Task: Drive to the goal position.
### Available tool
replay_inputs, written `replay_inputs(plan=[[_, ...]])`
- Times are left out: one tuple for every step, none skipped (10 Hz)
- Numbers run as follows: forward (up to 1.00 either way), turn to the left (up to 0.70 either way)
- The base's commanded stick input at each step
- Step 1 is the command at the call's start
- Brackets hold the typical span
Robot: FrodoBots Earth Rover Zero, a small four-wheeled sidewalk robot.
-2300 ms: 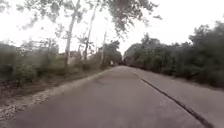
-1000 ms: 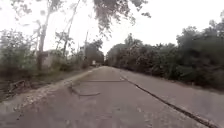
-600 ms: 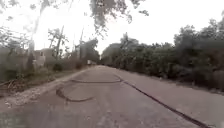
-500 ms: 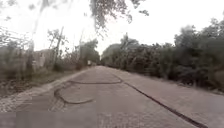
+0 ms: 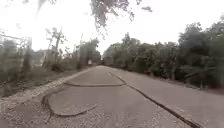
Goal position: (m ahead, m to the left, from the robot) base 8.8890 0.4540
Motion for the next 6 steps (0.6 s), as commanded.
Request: replay_inputs(plan=[[0.85,0.0],[0.85,0.0],[0.85,0.0],[0.85,0.0],[0.85,0.0],[0.85,0.0]])
